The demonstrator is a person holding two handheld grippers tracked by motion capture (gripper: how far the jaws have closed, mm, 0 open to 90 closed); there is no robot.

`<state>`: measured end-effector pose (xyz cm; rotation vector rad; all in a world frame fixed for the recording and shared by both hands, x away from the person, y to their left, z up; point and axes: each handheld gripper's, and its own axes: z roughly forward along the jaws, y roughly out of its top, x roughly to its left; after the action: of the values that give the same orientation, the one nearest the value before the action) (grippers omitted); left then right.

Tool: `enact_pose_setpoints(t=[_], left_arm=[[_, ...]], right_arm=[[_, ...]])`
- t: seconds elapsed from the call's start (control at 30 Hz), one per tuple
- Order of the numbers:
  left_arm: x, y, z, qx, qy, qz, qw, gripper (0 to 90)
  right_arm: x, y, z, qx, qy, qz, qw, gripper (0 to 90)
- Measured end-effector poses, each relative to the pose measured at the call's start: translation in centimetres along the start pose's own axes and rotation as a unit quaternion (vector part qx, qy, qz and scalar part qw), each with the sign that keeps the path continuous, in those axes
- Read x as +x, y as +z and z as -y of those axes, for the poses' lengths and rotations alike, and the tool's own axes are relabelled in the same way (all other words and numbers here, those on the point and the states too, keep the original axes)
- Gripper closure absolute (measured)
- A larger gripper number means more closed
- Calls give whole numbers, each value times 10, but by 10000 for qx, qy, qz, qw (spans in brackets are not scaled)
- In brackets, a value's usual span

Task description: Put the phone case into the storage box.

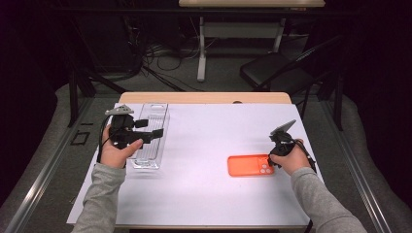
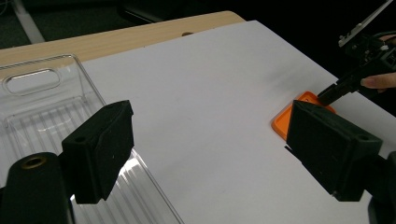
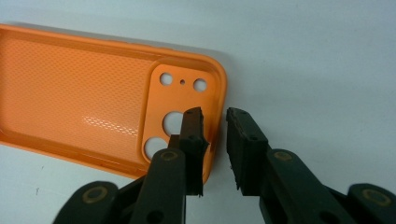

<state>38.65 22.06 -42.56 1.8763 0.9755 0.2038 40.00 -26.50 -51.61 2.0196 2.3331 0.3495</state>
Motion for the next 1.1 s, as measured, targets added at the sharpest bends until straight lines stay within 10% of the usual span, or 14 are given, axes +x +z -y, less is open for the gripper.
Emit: enact_pose_setpoints(t=[1.1], left_arm=[[0,1,1,-8,-26,-45,10000,150]], right_arm=[[-5,7,0,122,356,-138,9992,842]])
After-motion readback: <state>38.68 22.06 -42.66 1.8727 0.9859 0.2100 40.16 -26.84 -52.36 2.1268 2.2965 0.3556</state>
